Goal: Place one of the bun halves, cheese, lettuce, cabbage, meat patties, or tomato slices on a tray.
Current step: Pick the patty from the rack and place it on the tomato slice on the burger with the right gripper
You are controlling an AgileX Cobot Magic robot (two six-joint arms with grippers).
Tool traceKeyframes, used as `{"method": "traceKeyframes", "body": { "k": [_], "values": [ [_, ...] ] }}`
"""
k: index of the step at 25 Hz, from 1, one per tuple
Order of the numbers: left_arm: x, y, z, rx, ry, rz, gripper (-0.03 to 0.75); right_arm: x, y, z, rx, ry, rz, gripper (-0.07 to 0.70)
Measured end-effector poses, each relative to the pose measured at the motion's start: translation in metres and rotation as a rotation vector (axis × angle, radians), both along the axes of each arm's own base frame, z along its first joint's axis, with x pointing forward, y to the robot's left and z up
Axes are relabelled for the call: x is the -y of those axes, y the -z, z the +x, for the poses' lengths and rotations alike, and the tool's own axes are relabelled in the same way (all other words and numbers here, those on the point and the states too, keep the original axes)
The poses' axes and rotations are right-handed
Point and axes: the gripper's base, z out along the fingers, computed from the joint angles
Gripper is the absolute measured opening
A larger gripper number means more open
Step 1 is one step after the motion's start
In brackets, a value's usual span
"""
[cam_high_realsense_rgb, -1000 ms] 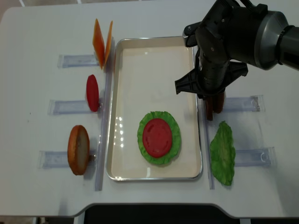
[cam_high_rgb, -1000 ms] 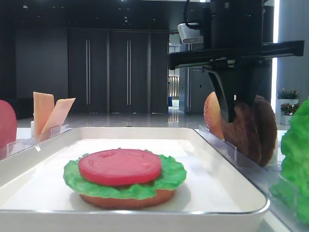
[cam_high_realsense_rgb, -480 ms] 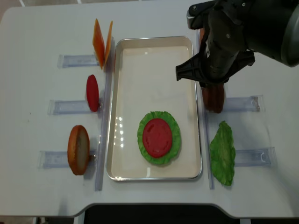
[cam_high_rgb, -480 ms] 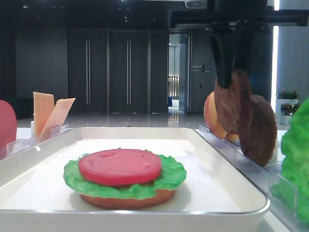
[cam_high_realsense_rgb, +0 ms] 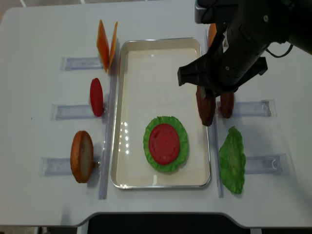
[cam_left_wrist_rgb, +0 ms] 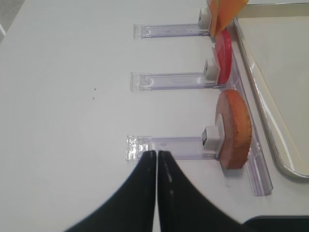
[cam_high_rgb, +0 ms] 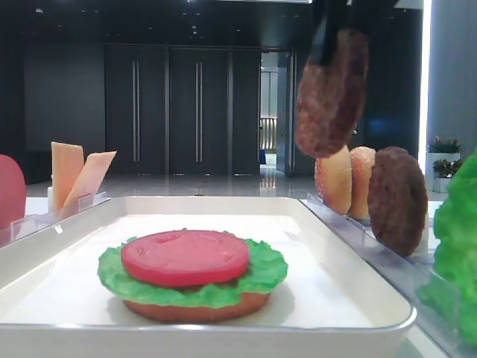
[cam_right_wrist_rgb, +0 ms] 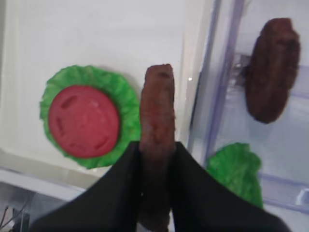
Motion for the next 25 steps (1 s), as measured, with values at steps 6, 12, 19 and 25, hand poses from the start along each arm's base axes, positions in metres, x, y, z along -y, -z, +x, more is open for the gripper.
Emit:
{"method": "traceKeyframes", "body": {
  "k": [6,12,19,25],
  "values": [
    [0.000,0.000,0.000,0.000,0.000,0.001,0.000,-0.029,-0.005,-0.021,-0.030,-0.156,0.157,0.125],
    [0.000,0.000,0.000,0.000,0.001,0.002,0.000,-0.049,0.000,-0.029,-0.008,-0.217,0.345,0.125],
    [0.000,0.000,0.000,0.000,0.001,0.002,0.000,-0.051,0.022,-0.028,0.018,-0.143,0.421,0.125],
    [0.000,0.000,0.000,0.000,0.001,0.002,0.000,-0.051,0.046,-0.027,-0.012,-0.084,0.421,0.125]
  ]
}}
